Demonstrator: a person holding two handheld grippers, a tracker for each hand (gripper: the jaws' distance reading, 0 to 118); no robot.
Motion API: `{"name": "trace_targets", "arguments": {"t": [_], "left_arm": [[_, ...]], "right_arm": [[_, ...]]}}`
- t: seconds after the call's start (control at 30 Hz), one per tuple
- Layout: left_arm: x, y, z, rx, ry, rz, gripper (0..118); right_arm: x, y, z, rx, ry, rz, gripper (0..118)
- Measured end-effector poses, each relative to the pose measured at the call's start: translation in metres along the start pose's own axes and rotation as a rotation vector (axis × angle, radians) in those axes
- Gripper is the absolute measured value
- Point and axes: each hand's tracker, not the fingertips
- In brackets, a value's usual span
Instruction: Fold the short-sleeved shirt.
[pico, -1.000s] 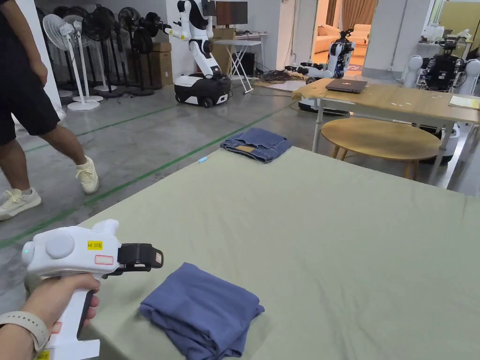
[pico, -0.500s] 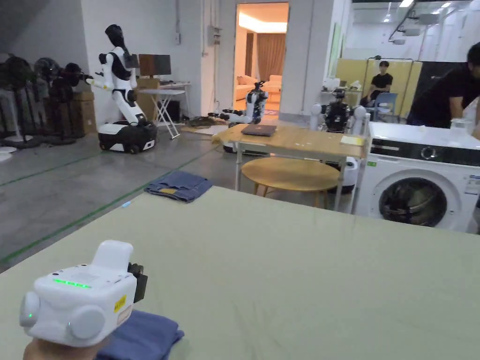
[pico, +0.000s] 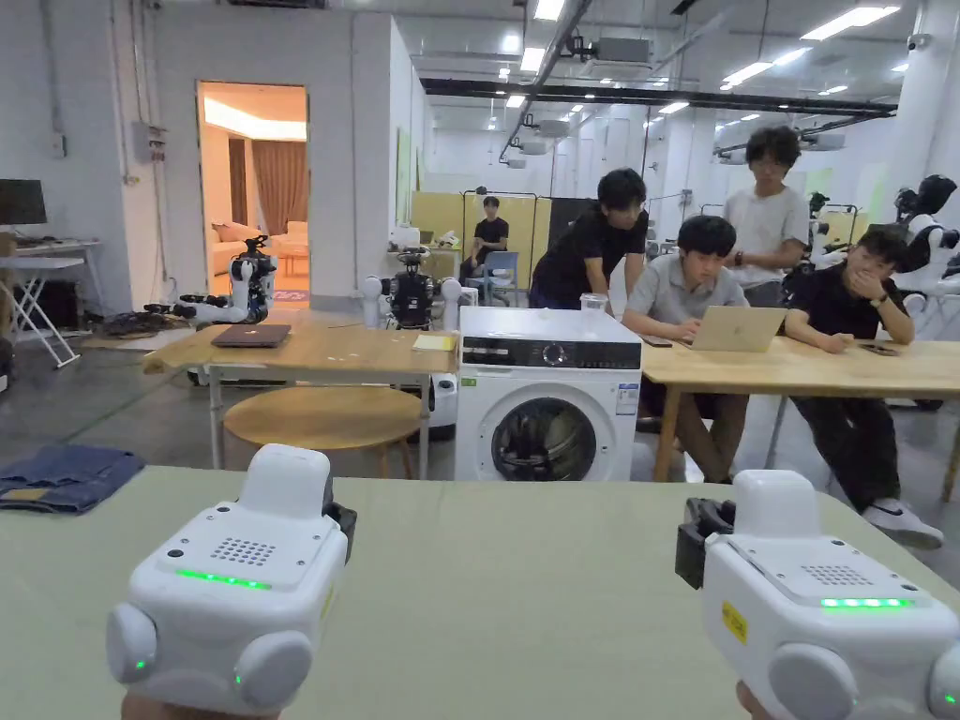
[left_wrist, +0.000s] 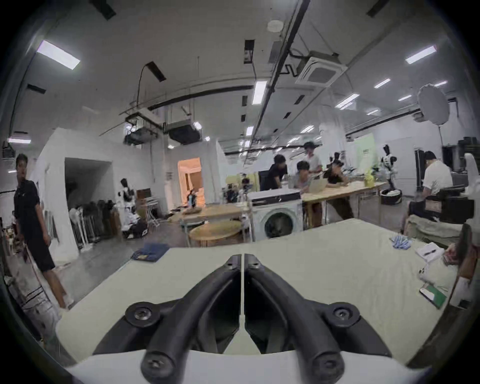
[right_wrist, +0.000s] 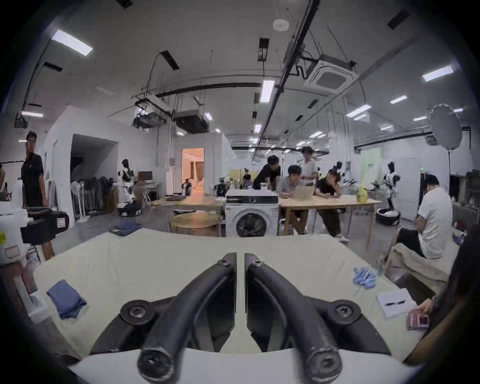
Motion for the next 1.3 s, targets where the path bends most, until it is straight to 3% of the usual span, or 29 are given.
{"name": "trace_targets", "arguments": {"t": [0.23, 0.3, 0.37, 0.4, 0.43, 0.5, 0.53, 0.57, 0.6, 0.7, 0.97, 1.1, 1.3], "left_arm": [[0.028, 0.011, 0.007, -0.009, -0.027, -0.042, 1], [0.025, 0.007, 0.011, -0.026, -0.035, -0.002, 6], [0.02, 0.004, 0.016, -0.016, -0.048, 0.081, 13], [0.018, 0.003, 0.018, -0.007, -0.049, 0.093, 17], [0.016, 0.003, 0.02, -0.002, -0.042, 0.091, 25], [0.014, 0.005, 0.023, 0.001, -0.025, 0.105, 76], [0.012, 0.006, 0.024, 0.006, -0.023, 0.108, 94], [0.012, 0.006, 0.024, 0.011, -0.024, 0.11, 106], [0.011, 0.006, 0.026, 0.024, -0.026, 0.103, 110], [0.012, 0.007, 0.03, 0.047, -0.03, 0.088, 111], [0.016, 0.006, 0.028, 0.022, -0.079, 0.096, 111], [0.015, 0.005, 0.029, -0.003, -0.079, 0.091, 111], [0.012, -0.002, 0.03, -0.013, -0.066, 0.107, 111]], "right_arm": [[-0.004, -0.003, 0.003, 0.02, -0.012, 0.035, 6], [-0.004, -0.008, 0.003, 0.013, 0.0, 0.025, 27], [-0.004, -0.012, 0.002, 0.0, 0.011, 0.023, 63], [-0.005, -0.013, 0.002, -0.005, 0.015, 0.026, 69], [-0.006, -0.015, 0.003, -0.006, 0.016, 0.032, 72], [-0.008, -0.017, 0.004, 0.001, 0.012, 0.038, 76], [-0.007, -0.018, 0.005, 0.004, 0.014, 0.032, 82], [-0.005, -0.018, 0.006, 0.005, 0.021, 0.022, 93], [-0.006, -0.018, 0.007, 0.005, 0.025, 0.01, 100], [-0.006, -0.02, 0.009, 0.014, 0.028, -0.003, 111], [-0.017, -0.021, 0.006, -0.027, -0.021, 0.094, 112], [-0.02, -0.02, 0.005, -0.066, -0.024, 0.061, 113], [-0.028, -0.018, 0.008, -0.071, -0.117, 0.019, 113]]}}
